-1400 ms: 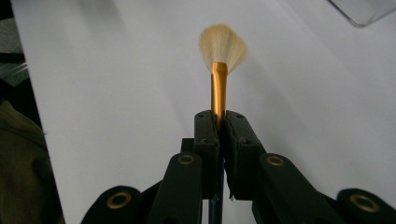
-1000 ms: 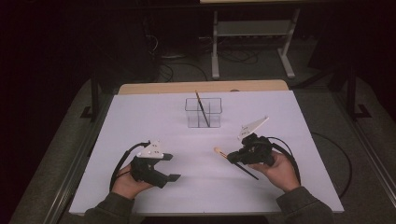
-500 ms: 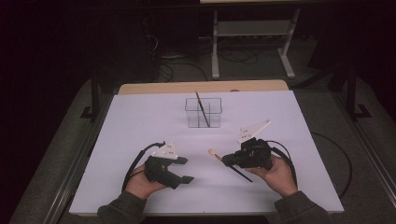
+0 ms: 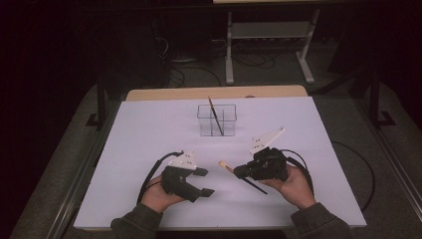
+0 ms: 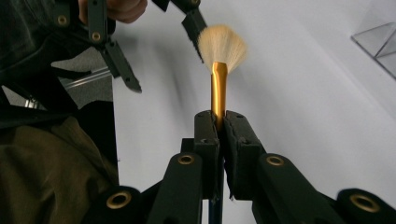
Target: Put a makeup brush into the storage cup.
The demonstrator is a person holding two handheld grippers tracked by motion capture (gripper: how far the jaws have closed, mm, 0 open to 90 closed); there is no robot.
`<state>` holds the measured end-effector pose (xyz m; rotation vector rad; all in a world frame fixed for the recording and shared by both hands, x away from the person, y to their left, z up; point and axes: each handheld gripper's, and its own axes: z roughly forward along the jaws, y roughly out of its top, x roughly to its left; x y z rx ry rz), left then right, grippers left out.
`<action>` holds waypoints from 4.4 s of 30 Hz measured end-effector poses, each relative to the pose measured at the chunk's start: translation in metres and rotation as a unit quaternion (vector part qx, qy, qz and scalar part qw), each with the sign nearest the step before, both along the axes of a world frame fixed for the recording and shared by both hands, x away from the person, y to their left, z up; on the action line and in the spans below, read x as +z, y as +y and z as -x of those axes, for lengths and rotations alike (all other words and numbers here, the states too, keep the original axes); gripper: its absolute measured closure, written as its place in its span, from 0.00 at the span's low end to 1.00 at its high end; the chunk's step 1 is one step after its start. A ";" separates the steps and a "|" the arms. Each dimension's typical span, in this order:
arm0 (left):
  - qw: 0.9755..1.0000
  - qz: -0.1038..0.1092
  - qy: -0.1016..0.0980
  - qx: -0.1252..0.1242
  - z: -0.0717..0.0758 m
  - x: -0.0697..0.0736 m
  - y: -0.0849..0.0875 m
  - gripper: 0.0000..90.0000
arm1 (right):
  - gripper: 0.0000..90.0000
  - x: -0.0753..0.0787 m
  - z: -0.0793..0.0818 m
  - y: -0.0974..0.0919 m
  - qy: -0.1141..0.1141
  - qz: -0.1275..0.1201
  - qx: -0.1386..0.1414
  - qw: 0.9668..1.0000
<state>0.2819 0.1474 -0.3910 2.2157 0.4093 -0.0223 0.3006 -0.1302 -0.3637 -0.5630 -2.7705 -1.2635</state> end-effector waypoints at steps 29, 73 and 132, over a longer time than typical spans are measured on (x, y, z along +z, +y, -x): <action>1.000 0.004 0.005 -0.012 -0.004 0.009 -0.007 0.39 | 0.93 -0.005 0.003 0.021 -0.003 0.012 0.047 0.999; 0.997 -0.009 0.016 -0.074 -0.012 0.021 -0.010 0.83 | 0.93 -0.012 0.010 0.038 -0.024 0.019 0.097 0.995; 0.992 -0.019 0.003 -0.127 -0.007 0.043 -0.007 0.95 | 0.82 0.003 0.016 0.052 -0.044 0.079 0.156 0.984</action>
